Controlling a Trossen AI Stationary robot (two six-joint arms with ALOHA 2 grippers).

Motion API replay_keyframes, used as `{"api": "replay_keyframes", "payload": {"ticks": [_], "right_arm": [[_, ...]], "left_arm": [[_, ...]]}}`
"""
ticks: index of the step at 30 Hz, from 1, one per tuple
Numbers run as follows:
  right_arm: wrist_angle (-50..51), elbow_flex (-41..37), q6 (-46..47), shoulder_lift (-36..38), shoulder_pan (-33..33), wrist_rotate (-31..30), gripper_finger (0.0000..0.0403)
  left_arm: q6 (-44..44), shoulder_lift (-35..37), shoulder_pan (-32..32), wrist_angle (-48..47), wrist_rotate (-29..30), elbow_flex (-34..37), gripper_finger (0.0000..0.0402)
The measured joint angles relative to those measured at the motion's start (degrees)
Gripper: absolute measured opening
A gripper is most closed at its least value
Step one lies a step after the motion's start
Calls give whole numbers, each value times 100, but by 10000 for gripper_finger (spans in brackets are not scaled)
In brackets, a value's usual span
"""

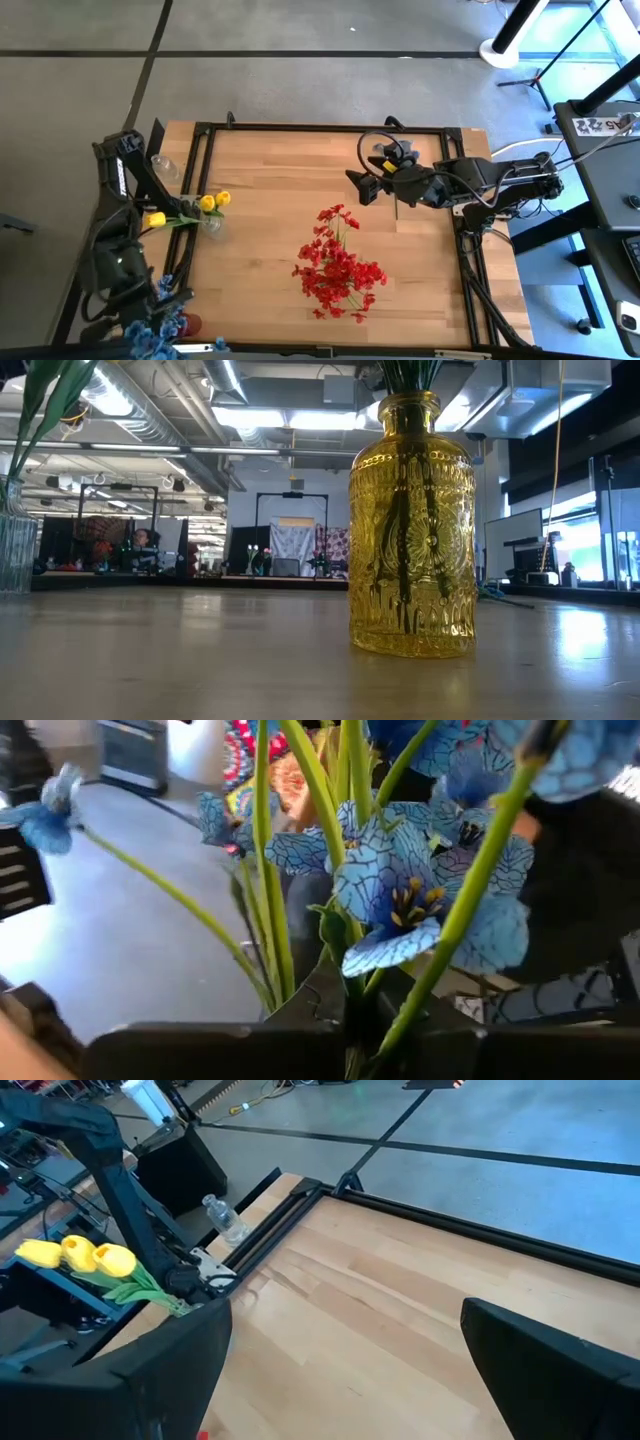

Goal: Sort flowers into vase by color
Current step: Put the bottom blue flowers into the red vase

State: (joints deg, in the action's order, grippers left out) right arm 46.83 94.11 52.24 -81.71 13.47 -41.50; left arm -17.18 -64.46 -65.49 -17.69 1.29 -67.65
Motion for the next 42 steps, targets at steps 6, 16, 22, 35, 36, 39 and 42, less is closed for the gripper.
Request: {"api": "replay_keyframes", "payload": {"ticks": [6,16,22,35,36,39,42], "right_arm": [[73,0,-21,0,0,-119,392],[97,0,30,0,0,-297,392],[87,0,39,0,-13,-306,392],[96,0,191,-31,-275,-225,392],[94,-2,198,-35,-275,-177,392],[78,-2,200,-90,-275,-144,392],[79,-4,200,-124,-275,-143,392]], "left_arm": [[-2,289,388,408,-667,351,7],[-8,549,92,498,-454,849,7],[-32,963,52,1261,-393,1611,7],[-148,1390,36,424,-389,1820,7],[-112,1390,10,402,-383,1822,7],[-39,1391,-60,375,-341,1821,7],[-39,1390,-100,345,-332,1822,7]]}}
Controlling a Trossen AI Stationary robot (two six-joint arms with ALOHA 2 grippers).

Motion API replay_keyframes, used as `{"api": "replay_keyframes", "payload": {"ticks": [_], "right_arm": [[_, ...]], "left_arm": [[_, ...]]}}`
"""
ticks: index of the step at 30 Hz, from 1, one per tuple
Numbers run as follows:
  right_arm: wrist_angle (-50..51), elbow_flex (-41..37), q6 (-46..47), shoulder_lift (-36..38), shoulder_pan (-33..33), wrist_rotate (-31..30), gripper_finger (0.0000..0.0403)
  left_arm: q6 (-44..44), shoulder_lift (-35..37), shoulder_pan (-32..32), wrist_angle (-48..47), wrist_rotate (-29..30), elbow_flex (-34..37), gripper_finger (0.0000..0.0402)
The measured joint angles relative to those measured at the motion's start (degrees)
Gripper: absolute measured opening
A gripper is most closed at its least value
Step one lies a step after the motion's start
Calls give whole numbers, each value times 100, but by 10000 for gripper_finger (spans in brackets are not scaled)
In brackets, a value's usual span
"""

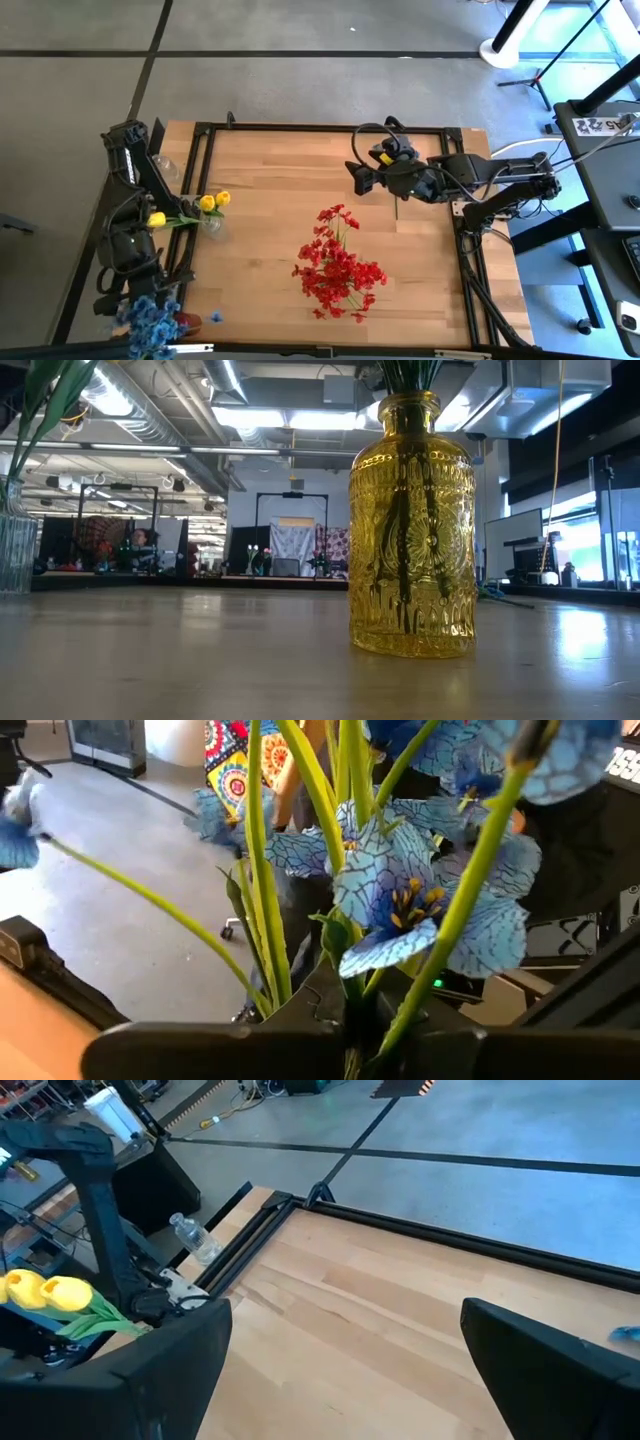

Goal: Sort flowers into vase by color
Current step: Put the bottom blue flowers into the red vase

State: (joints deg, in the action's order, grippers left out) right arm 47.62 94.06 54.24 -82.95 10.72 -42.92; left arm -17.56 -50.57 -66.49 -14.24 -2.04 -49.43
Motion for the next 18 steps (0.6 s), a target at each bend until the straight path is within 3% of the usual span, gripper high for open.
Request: {"api": "replay_keyframes", "payload": {"ticks": [6,13,18], "right_arm": [[12,0,114,-27,0,49,392],[15,0,168,-46,11,147,392],[66,0,164,-46,11,151,392]], "left_arm": [[-44,15,-171,59,169,116,7],[-316,318,-307,1197,459,998,7],[-614,634,-342,1310,532,1434,7]]}}
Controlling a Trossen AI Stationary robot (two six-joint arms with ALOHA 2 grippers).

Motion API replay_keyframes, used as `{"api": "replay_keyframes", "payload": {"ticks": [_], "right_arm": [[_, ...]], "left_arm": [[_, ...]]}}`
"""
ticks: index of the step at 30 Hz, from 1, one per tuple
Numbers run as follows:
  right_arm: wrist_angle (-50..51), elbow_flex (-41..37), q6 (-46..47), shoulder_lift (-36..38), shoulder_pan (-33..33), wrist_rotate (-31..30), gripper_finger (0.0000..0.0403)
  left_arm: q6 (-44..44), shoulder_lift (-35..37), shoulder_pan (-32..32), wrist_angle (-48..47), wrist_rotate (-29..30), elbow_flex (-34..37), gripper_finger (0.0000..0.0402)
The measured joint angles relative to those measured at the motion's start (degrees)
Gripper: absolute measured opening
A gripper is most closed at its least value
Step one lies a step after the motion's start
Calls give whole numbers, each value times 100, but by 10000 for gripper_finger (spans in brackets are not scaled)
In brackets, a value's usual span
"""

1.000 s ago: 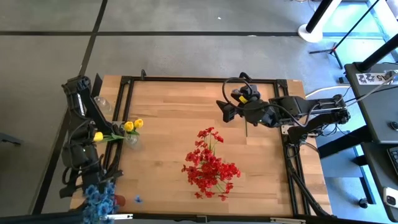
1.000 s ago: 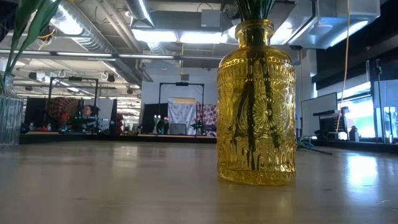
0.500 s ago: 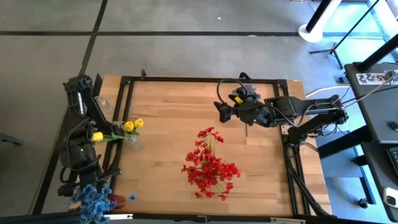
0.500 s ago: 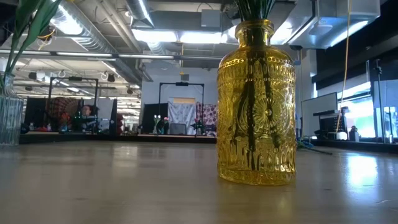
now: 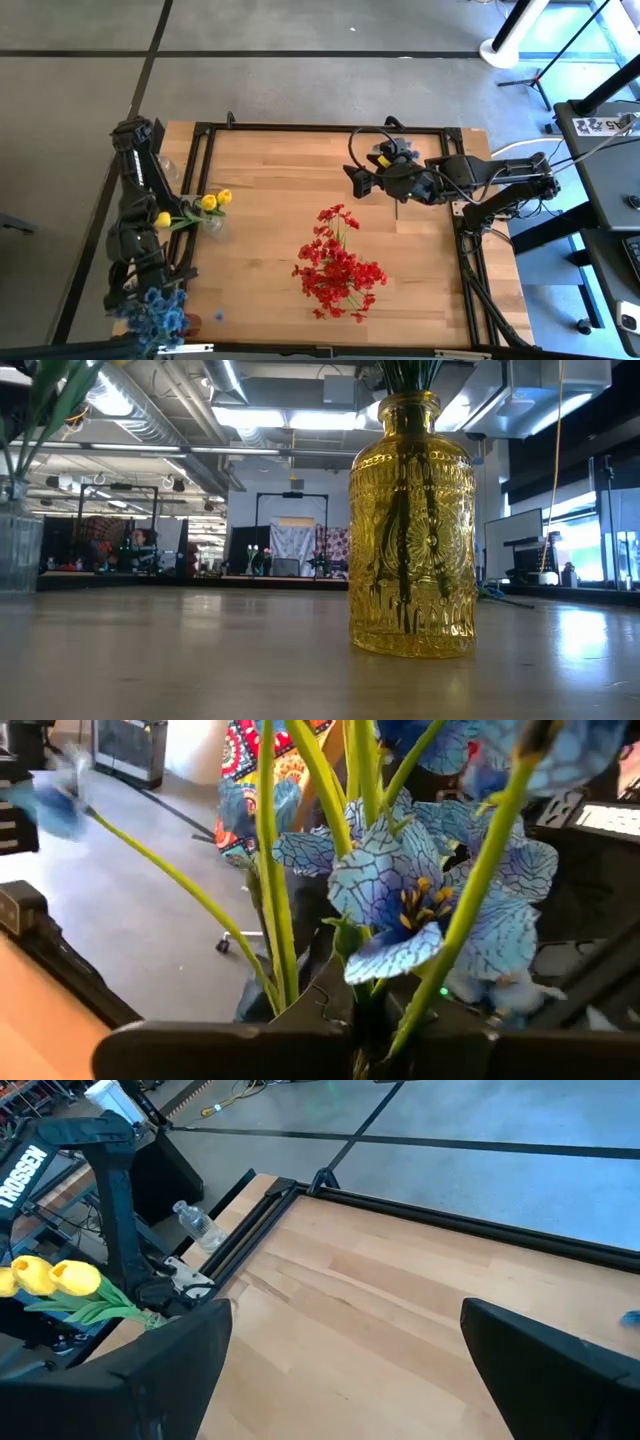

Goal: Sort flowers into vase by color
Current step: Put the bottom blue flowers into the red vase

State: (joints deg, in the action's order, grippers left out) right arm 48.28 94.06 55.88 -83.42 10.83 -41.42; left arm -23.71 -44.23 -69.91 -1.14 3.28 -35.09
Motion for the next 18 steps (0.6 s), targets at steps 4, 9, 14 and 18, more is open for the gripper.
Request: {"api": "replay_keyframes", "payload": {"ticks": [4,9,14,18], "right_arm": [[50,0,-15,0,0,3,392],[156,0,-15,0,0,6,392],[155,0,-15,0,0,7,392],[145,0,-2,0,0,59,392]], "left_arm": [[-153,241,-105,30,-15,218,7],[-905,489,-194,17,-131,364,7],[-1379,603,-193,46,46,365,23],[-1573,693,-194,73,58,361,56]]}}
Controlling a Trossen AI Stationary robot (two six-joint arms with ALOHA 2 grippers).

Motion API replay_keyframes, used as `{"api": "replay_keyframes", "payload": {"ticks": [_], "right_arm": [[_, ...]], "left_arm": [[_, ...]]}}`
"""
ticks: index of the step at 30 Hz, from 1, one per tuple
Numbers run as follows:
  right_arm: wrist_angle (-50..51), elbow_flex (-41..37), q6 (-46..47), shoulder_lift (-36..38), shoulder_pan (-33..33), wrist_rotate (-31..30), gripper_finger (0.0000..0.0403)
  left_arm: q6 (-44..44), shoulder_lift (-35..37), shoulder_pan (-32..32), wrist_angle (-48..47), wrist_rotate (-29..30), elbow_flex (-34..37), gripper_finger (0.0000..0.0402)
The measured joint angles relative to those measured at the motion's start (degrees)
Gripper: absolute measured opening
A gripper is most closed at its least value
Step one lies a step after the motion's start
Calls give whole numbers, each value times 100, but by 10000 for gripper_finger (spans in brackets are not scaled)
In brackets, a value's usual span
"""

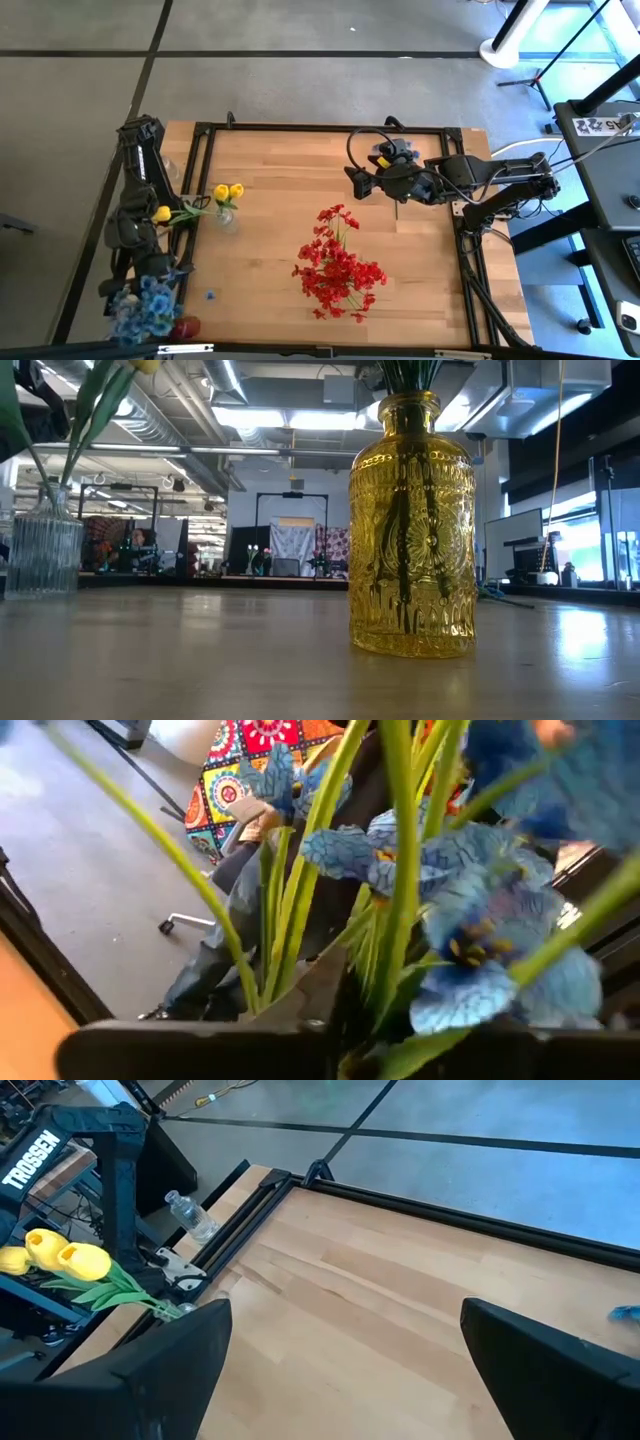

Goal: Sort flowers into vase by color
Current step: Put the bottom blue flowers into the red vase

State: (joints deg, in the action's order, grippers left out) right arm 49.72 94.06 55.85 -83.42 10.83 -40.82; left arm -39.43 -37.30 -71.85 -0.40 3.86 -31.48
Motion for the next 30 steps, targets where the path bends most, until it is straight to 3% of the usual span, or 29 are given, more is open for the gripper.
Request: {"api": "replay_keyframes", "payload": {"ticks": [11,16,25,30], "right_arm": [[-18,0,5,0,0,99,392],[-18,0,2,0,0,224,392],[-7,0,-89,0,0,263,392],[18,2,-124,0,0,248,392]], "left_arm": [[189,564,4,18,-93,-7,113],[172,500,4,2,-118,-10,117],[-685,279,4,-517,-137,-18,117],[-580,286,4,-574,-140,-124,117]]}}
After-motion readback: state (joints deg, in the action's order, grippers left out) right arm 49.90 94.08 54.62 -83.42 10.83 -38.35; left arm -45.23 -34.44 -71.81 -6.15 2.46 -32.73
